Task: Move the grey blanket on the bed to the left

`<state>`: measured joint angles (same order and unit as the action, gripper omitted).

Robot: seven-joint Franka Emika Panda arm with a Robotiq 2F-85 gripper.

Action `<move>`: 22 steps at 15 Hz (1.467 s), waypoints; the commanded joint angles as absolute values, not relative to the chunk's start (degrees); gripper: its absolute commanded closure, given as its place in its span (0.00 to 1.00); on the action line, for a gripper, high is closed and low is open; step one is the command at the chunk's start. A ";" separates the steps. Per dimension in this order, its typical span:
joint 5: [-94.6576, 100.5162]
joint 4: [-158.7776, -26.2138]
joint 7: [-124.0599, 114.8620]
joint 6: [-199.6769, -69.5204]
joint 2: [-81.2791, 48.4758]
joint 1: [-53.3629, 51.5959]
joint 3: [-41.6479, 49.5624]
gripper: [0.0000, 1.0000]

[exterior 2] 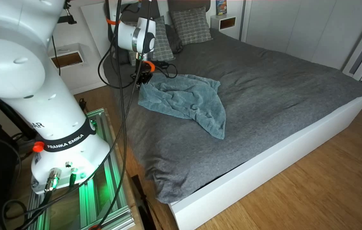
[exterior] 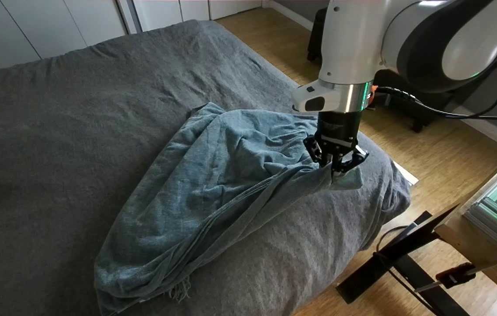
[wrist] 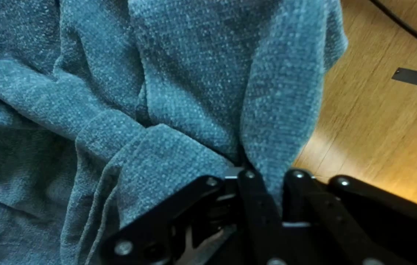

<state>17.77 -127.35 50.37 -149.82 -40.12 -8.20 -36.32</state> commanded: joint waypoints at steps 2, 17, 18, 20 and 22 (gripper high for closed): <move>15.19 -128.44 53.15 -147.14 -38.30 -10.11 -37.66 0.97; 15.69 -133.06 39.27 -153.48 -28.98 -14.20 -30.80 0.14; 15.79 -133.60 37.48 -154.09 -27.65 -14.40 -29.40 0.08; 16.31 -134.89 33.41 -155.09 -24.76 -15.33 -26.35 0.00; 17.02 -136.58 28.73 -156.12 -21.83 -16.01 -23.88 0.00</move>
<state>16.79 -132.09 35.48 -153.71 -28.14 -13.72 -27.68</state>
